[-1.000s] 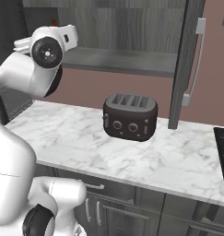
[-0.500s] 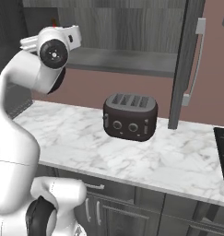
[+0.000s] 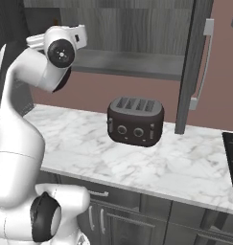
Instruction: Get the candle and the beer from the cabinet and move them to the dining counter.
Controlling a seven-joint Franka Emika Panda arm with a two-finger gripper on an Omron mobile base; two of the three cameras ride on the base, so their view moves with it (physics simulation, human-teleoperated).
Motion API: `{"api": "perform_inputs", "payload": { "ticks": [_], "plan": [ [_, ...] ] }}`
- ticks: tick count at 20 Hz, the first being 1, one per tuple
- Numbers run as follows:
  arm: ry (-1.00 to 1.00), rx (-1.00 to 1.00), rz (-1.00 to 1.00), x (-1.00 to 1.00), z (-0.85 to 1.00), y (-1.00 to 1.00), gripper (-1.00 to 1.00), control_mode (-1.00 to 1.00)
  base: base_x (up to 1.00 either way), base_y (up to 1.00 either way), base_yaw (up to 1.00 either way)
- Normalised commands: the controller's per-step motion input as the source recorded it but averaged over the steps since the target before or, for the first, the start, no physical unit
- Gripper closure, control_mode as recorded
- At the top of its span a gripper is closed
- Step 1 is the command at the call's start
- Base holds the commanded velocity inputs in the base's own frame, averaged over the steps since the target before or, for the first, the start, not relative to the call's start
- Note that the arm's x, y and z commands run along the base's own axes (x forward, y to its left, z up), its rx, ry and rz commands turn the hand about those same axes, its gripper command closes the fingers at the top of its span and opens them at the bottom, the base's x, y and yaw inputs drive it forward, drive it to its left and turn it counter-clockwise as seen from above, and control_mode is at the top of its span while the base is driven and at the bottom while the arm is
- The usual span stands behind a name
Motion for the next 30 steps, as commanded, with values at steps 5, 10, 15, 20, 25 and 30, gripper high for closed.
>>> {"api": "perform_inputs", "payload": {
  "ticks": [5,10,15,20,25,30],
  "plan": [
    [0.00,0.00,0.00,0.19,0.12,0.00,-1.00,-1.00,0.00,0.00,0.00],
    [0.00,0.00,0.00,0.19,0.00,0.00,-1.00,-1.00,0.00,0.00,0.00],
    [0.00,0.00,0.00,0.13,0.00,0.02,-1.00,-1.00,0.00,0.00,0.00],
    [0.02,0.00,0.00,0.05,0.00,0.10,-1.00,-1.00,0.00,0.00,0.00],
    [0.00,0.02,0.00,0.14,0.00,0.19,-1.00,-1.00,0.00,0.00,0.00],
    [0.00,0.06,0.00,0.11,0.00,0.18,-1.00,-1.00,0.00,0.00,0.00]
  ]
}}
